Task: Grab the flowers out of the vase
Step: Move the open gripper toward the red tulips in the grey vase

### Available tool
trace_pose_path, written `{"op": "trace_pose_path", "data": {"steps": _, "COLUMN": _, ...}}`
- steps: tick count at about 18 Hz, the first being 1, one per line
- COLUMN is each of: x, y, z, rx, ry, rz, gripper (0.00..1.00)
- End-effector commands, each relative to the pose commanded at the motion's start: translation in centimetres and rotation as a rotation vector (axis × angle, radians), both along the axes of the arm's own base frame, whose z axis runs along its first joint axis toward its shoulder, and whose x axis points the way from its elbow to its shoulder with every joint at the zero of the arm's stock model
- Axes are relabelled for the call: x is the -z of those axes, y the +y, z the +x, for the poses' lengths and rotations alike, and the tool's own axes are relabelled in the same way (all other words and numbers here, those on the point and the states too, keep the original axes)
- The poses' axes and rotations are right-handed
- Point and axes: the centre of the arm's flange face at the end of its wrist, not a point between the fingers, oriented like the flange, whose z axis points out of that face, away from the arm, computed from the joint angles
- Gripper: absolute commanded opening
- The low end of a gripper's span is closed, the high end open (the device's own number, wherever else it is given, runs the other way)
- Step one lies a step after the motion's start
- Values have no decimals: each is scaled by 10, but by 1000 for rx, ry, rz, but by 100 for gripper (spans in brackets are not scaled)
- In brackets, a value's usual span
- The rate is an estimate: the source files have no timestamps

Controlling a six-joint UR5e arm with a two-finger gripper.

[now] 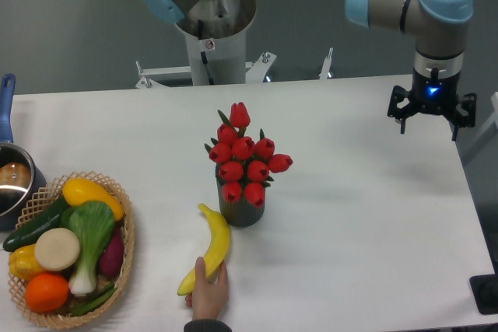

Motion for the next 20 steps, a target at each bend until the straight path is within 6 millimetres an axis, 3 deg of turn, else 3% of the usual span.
{"op": "trace_pose_path", "data": {"steps": 6, "x": -7, "y": -2, "z": 45, "rx": 9, "ry": -8, "rz": 10, "gripper": 100}}
{"op": "trace_pose_path", "data": {"steps": 9, "x": -5, "y": 0, "z": 68, "rx": 35, "ry": -38, "rz": 141, "gripper": 100}}
{"op": "trace_pose_path", "data": {"steps": 14, "x": -40, "y": -3, "z": 113, "rx": 39, "ry": -8, "rz": 257, "gripper": 100}}
{"op": "trace_pose_path", "data": {"steps": 18, "x": -62, "y": 18, "z": 139, "rx": 116, "ry": -23, "rz": 451, "gripper": 100}}
{"op": "trace_pose_path", "data": {"steps": 20, "x": -76, "y": 26, "z": 154, "rx": 68, "ry": -54, "rz": 536, "gripper": 100}}
